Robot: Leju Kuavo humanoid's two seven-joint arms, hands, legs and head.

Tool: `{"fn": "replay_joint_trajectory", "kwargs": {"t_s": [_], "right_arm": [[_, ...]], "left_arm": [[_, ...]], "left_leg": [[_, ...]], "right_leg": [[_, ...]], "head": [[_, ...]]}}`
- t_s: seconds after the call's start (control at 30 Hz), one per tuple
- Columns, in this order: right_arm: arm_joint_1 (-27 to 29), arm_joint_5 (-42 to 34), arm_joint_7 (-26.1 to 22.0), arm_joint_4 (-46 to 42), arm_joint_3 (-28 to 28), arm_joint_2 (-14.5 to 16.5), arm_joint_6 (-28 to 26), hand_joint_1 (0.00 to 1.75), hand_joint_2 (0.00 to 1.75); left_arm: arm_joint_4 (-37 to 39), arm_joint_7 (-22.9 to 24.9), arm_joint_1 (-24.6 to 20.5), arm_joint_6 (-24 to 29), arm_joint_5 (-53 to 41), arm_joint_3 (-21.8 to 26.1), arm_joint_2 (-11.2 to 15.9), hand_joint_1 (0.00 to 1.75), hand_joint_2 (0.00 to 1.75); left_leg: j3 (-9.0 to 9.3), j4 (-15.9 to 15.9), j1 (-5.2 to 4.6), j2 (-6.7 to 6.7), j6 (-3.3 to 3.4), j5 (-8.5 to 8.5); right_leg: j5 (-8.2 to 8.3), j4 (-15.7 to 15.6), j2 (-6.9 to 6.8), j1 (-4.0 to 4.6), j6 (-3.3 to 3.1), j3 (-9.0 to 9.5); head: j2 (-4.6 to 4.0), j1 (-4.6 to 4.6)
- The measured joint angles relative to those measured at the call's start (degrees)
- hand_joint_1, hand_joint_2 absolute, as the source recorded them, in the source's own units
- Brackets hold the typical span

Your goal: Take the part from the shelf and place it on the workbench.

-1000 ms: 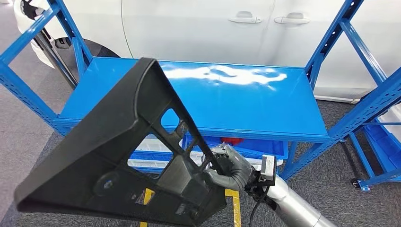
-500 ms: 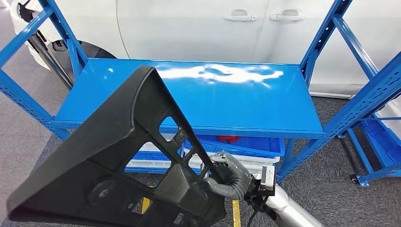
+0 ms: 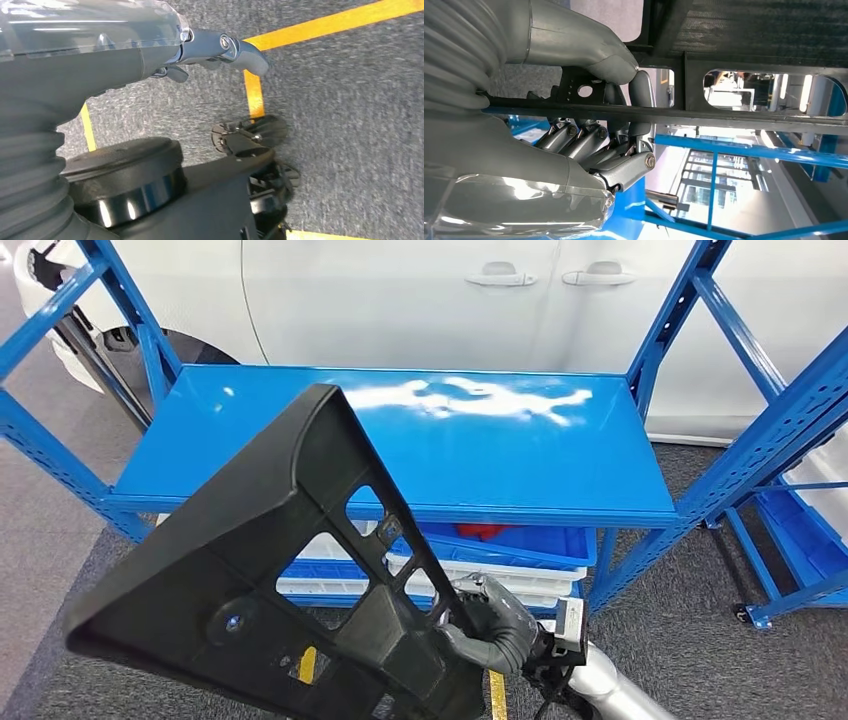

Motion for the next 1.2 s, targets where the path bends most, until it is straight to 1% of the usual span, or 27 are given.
{"fn": "replay_joint_trajectory", "kwargs": {"t_s": [0.07, 0.17, 0.2, 0.23, 0.27, 0.3, 0.37, 0.4, 0.5, 0.53, 0.57, 0.6, 0.67, 0.7, 0.73, 0.77, 0.8, 0.83, 0.87, 0.9, 0.93, 0.97, 1.03, 1.07, 1.1, 1.17, 1.2], "right_arm": [[0.4, -0.1, 0.2, -0.1, -0.4, 0.0, -0.2, 1.75, 1.75], [0.5, -0.4, 0.6, -0.1, -0.6, 0.1, -0.3, 1.75, 1.75], [0.6, -0.5, 0.7, -0.1, -0.7, 0.1, -0.3, 1.75, 1.75], [0.6, -0.5, 0.8, -0.1, -0.8, 0.1, -0.3, 1.75, 1.75], [0.6, -0.6, 0.9, 0.0, -0.9, 0.1, -0.3, 1.75, 1.75], [0.6, -0.6, 0.9, 0.0, -1.0, 0.1, -0.3, 1.75, 1.75], [0.5, -0.6, 1.0, 0.0, -1.2, 0.1, -0.3, 1.75, 1.75], [0.4, -0.6, 1.0, -0.1, -1.2, 0.2, -0.3, 1.75, 1.75], [0.3, -0.7, 1.2, -0.1, -1.3, 0.1, -0.3, 1.75, 1.75], [0.2, -0.8, 1.4, -0.1, -1.3, 0.0, -0.2, 1.75, 1.75], [0.1, -0.9, 1.7, -0.1, -1.3, 0.0, -0.1, 1.75, 1.75], [0.1, -1.1, 2.0, 0.0, -1.4, -0.1, -0.1, 1.75, 1.75], [0.0, -1.3, 2.5, 0.0, -1.6, -0.2, 0.0, 1.75, 1.75], [0.0, -1.3, 2.7, 0.0, -1.7, -0.2, 0.0, 1.75, 1.75], [0.1, -1.3, 2.9, 0.0, -1.8, -0.2, -0.1, 1.75, 1.75], [0.1, -1.3, 2.9, 0.0, -1.9, -0.2, -0.1, 1.75, 1.75], [0.1, -1.3, 2.9, -0.1, -2.0, -0.2, -0.1, 1.75, 1.75], [0.1, -1.3, 3.0, -0.1, -2.1, -0.2, -0.1, 1.75, 1.75], [0.1, -1.3, 3.0, -0.2, -2.3, -0.2, -0.1, 1.75, 1.75], [0.2, -1.3, 3.0, -0.3, -2.5, -0.2, -0.1, 1.75, 1.75], [0.2, -1.3, 3.1, -0.4, -2.7, -0.2, -0.1, 1.75, 1.75], [0.3, -1.3, 3.1, -0.5, -2.9, -0.3, -0.1, 1.75, 1.75], [0.4, -1.3, 3.1, -0.5, -3.3, -0.3, -0.1, 1.75, 1.75], [0.6, -1.3, 3.2, -0.5, -3.6, -0.3, -0.1, 1.75, 1.75], [0.7, -1.3, 3.2, -0.5, -3.8, -0.2, -0.1, 1.75, 1.75], [0.8, -1.3, 3.2, -0.5, -4.3, -0.1, -0.1, 1.75, 1.75], [0.9, -1.3, 3.2, -0.5, -4.5, 0.0, -0.1, 1.75, 1.75]], "left_arm": [[0.0, 0.1, -0.1, 0.0, 0.0, 0.0, -0.2, 0.0, 1.75], [0.0, 0.1, -0.2, -0.1, 0.2, 0.0, -0.2, 0.0, 1.75], [0.0, 0.1, -0.2, -0.1, 0.2, 0.0, -0.2, 0.0, 1.75], [0.0, 0.1, -0.2, -0.1, 0.3, 0.0, -0.2, 0.0, 1.75], [0.0, 0.1, -0.2, -0.2, 0.3, 0.0, -0.3, 0.0, 1.75], [0.0, 0.1, -0.2, -0.2, 0.3, 0.0, -0.3, 0.0, 1.75], [0.0, 0.1, -0.2, -0.2, 0.3, 0.0, -0.4, 0.0, 1.75], [0.0, 0.1, -0.2, -0.2, 0.3, 0.0, -0.4, 0.0, 1.75], [0.0, 0.1, -0.2, -0.2, 0.4, 0.0, -0.4, 0.0, 1.75], [0.0, 0.1, -0.2, -0.2, 0.4, 0.0, -0.4, 0.0, 1.75], [0.0, 0.1, -0.1, -0.2, 0.4, 0.0, -0.4, 0.0, 1.75], [0.0, 0.1, -0.1, -0.2, 0.4, 0.0, -0.4, 0.0, 1.75], [0.0, 0.1, -0.1, -0.3, 0.4, 0.0, -0.4, 0.0, 1.75], [0.0, 0.1, -0.1, -0.4, 0.4, 0.0, -0.4, 0.0, 1.75], [0.0, 0.1, -0.1, -0.5, 0.4, 0.0, -0.4, 0.0, 1.75], [0.0, 0.1, -0.1, -0.5, 0.5, 0.0, -0.4, 0.0, 1.75], [0.0, 0.1, -0.1, -0.6, 0.5, 0.0, -0.4, 0.0, 1.75], [0.0, 0.1, -0.1, -0.7, 0.5, 0.0, -0.4, 0.0, 1.75], [0.0, 0.1, -0.2, -0.8, 0.6, 0.0, -0.4, 0.0, 1.75], [0.0, 0.0, -0.2, -0.8, 0.7, 0.0, -0.4, 0.0, 1.75], [0.0, 0.0, -0.2, -0.9, 0.7, 0.0, -0.4, 0.0, 1.75], [0.0, -0.1, -0.2, -0.9, 0.8, 0.0, -0.4, 0.0, 1.75], [0.0, -0.1, -0.1, -1.0, 0.9, 0.0, -0.4, 0.0, 1.75], [0.0, -0.1, -0.2, -1.0, 0.9, 0.0, -0.4, 0.0, 1.75], [0.1, -0.2, -0.2, -1.0, 0.9, 0.0, -0.4, 0.0, 1.75], [0.1, -0.2, -0.3, -1.0, 0.9, 0.0, -0.4, 0.0, 1.75], [0.1, -0.2, -0.3, -1.1, 0.9, 0.0, -0.4, 0.0, 1.75]], "left_leg": [[-0.46, -0.6, 0.19, 0.22, 0.78, 0.91], [-1.9, -0.7, 0.19, 0.48, 1.23, 2.08], [-2.52, -0.7, 0.16, 0.53, 1.19, 2.5], [-3.16, -0.6, 0.14, 0.57, 1.13, 2.95], [-3.79, -0.5, 0.16, 0.58, 1.02, 3.41], [-4.4, -0.4, 0.19, 0.57, 0.86, 3.87], [-5.3, -0.2, 0.16, 0.56, 0.36, 4.7], [-5.46, -0.2, 0.12, 0.56, 0.04, 5.09], [-5.56, -0.4, 0.2, 0.53, -1.04, 6.31], [-5.9, -0.1, 0.3, 0.46, -1.41, 5.77], [-6.47, 1.1, 0.37, 0.4, -1.77, 4.11], [-7.33, 3.5, 0.44, 0.34, -2.11, 1.4], [-9.14, 10.8, 0.47, 0.34, -2.66, -4.64], [-9.57, 14.2, 0.47, 0.34, -2.82, -6.14], [-9.26, 16.2, 0.47, 0.34, -2.87, -6.24], [-8.06, 16.2, 0.46, 0.34, -2.8, -5.22], [-5.89, 14.4, 0.45, 0.32, -2.6, -3.82], [-2.78, 10.8, 0.42, 0.22, -2.28, -2.89], [0.62, 6.2, 0.28, 0.06, -1.89, -2.93], [3.19, 2.5, 0.15, -0.1, -1.47, -3.31], [4.84, -0.2, -0.01, -0.24, -1.09, -3.84], [5.34, -1.4, -0.22, -0.3, -0.71, -4.05], [4.81, -1.9, -0.26, -0.13, 0.1, -2.94], [4.41, -2.1, -0.22, -0.01, 0.54, -2.21], [3.83, -2.4, -0.13, 0.12, 0.88, -1.38], [2.14, -2.4, -0.14, 0.25, 1.18, 0.11], [1.13, -2.3, -0.15, 0.3, 1.17, 0.85]], "right_leg": [[-2.25, 1.9, 0.02, -0.11, 0.5, -0.92], [-9.22, 11.9, 0.03, -0.48, 0.93, -4.26], [-10.42, 14.6, 0.03, -0.61, 1.08, -4.81], [-10.48, 15.5, 0.03, -0.73, 1.18, -4.43], [-9.42, 13.9, 0.01, -0.84, 1.24, -2.8], [-7.84, 10.4, -0.04, -0.95, 1.25, -0.2], [-6.04, 2.4, -0.32, -0.9, 1.1, 5.02], [-5.77, 0.0, -0.37, -0.74, 0.91, 6.39], [-4.91, -0.9, -0.25, -0.38, -0.08, 6.22], [-4.34, -1.0, -0.35, -0.42, -0.52, 5.75], [-3.65, -1.1, -0.46, -0.52, -1.01, 5.15], [-2.88, -1.2, -0.58, -0.6, -1.41, 4.39], [-1.52, -1.1, -0.67, -0.4, -1.8, 2.66], [-0.82, -1.1, -0.68, -0.29, -1.8, 1.74], [-0.12, -1.1, -0.69, -0.19, -1.77, 0.79], [0.55, -1.0, -0.69, -0.1, -1.7, -0.14], [1.21, -0.9, -0.68, -0.03, -1.61, -1.05], [1.82, -0.8, -0.65, 0.01, -1.49, -1.81], [2.36, -0.7, -0.59, 0.1, -1.29, -2.45], [2.91, -0.7, -0.57, 0.1, -1.01, -2.82], [3.41, -0.7, -0.55, 0.04, -0.69, -3.02], [3.91, -0.8, -0.54, -0.06, -0.32, -3.12], [4.21, -0.7, -0.43, -0.29, 0.37, -3.36], [3.0, 0.1, -0.33, -0.37, 0.62, -3.78], [0.66, 2.0, -0.25, -0.43, 0.8, -4.45], [-5.55, 9.0, -0.18, -0.64, 1.04, -6.19], [-7.49, 12.8, -0.18, -0.71, 1.19, -6.84]], "head": [[0.0, 0.01], [0.0, 0.01], [0.0, 0.01], [0.0, 0.01], [0.0, 0.01], [0.0, 0.01], [0.0, -0.01], [0.0, 0.0], [0.0, 0.02], [0.0, 0.01], [0.0, 0.01], [0.0, 0.01], [0.0, 0.01], [0.0, 0.01], [0.0, 0.01], [0.0, 0.01], [0.0, 0.01], [0.0, 0.01], [0.0, 0.01], [0.0, 0.01], [0.0, 0.01], [0.0, 0.02], [0.0, 0.02], [0.0, 0.02], [0.0, 0.02], [0.0, 0.02], [0.0, 0.02]]}}
